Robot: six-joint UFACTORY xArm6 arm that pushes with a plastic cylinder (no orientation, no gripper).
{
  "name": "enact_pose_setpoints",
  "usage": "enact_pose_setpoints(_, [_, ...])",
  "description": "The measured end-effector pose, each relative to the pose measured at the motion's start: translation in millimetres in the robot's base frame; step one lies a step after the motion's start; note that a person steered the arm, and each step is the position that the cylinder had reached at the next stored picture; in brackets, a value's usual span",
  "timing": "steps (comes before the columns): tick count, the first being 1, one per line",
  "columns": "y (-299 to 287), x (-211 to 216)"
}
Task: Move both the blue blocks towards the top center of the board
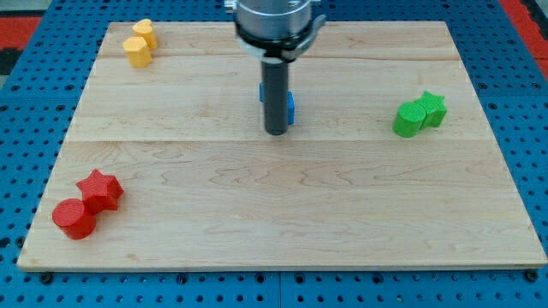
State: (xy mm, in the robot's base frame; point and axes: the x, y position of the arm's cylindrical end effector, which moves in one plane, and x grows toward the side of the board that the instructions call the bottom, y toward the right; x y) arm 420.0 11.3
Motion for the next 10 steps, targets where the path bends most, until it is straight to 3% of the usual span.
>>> enact_pose_setpoints(2, [3.8,-24.1])
enact_pose_setpoints(6, [-16.8,-112.5])
enact_pose_setpoints(8, [-20.3,-114.7])
enact_pose_setpoints(10, [-23.4,-160.9])
